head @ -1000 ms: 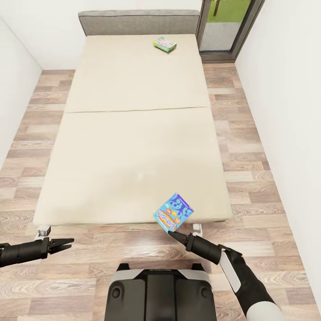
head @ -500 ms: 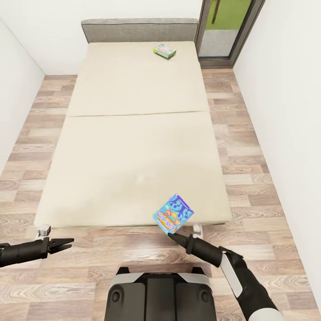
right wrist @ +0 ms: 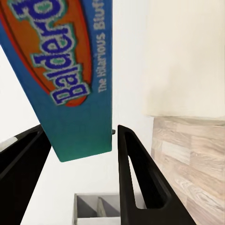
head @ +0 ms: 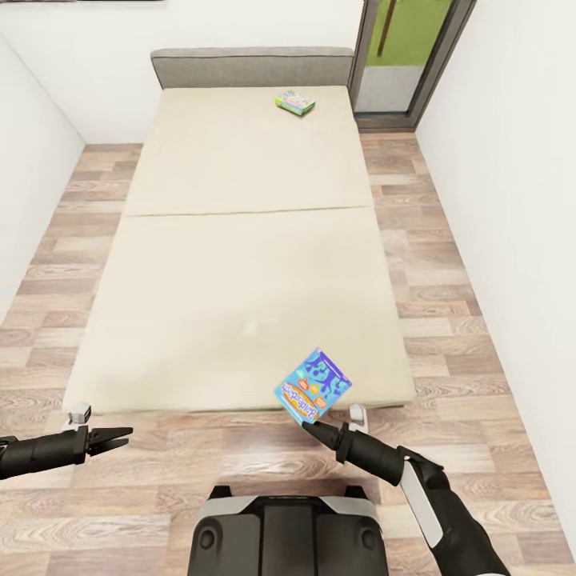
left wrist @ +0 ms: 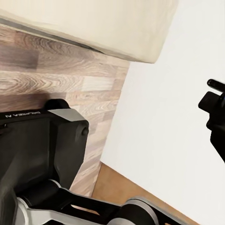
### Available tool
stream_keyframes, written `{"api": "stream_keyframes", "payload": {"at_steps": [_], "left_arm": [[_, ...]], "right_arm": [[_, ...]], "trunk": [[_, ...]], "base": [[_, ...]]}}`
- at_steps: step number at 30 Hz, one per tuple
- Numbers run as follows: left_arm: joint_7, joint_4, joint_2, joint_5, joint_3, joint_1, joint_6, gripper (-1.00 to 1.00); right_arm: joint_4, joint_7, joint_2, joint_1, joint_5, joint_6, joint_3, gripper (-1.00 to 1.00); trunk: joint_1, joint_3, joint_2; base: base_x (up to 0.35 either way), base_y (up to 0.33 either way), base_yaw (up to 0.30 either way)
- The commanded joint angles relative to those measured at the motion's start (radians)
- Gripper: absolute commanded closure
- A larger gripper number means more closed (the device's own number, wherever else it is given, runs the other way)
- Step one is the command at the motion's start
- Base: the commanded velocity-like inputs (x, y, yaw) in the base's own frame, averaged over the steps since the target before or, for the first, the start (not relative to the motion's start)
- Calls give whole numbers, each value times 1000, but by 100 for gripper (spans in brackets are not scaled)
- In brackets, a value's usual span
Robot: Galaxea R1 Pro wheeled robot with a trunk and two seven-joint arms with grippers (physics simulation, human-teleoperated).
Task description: Put all the toys in the child's room - the three board games (two on the bed and one on the table), the two jigsaw puzzles on the table, and the tennis ball on the table - inside the toy box on the table in the child's room.
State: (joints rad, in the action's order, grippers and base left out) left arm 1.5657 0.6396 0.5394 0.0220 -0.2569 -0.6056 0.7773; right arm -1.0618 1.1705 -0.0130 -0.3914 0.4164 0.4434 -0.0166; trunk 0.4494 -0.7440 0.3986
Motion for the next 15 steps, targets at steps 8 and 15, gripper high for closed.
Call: {"api": "stream_keyframes", "payload": {"at_steps": [8,15], "left_arm": [[5,0,1,3,1,0,11,-100],[5,0,0,4,1,0,9,-100]], "right_arm": [[-26,2,1,7,2,9,-1,100],[-30,3,6,14,3,7,0,100]], "trunk": [[1,12,1],[1,24,1]], "base": [[0,0,0],[0,0,0]]}}
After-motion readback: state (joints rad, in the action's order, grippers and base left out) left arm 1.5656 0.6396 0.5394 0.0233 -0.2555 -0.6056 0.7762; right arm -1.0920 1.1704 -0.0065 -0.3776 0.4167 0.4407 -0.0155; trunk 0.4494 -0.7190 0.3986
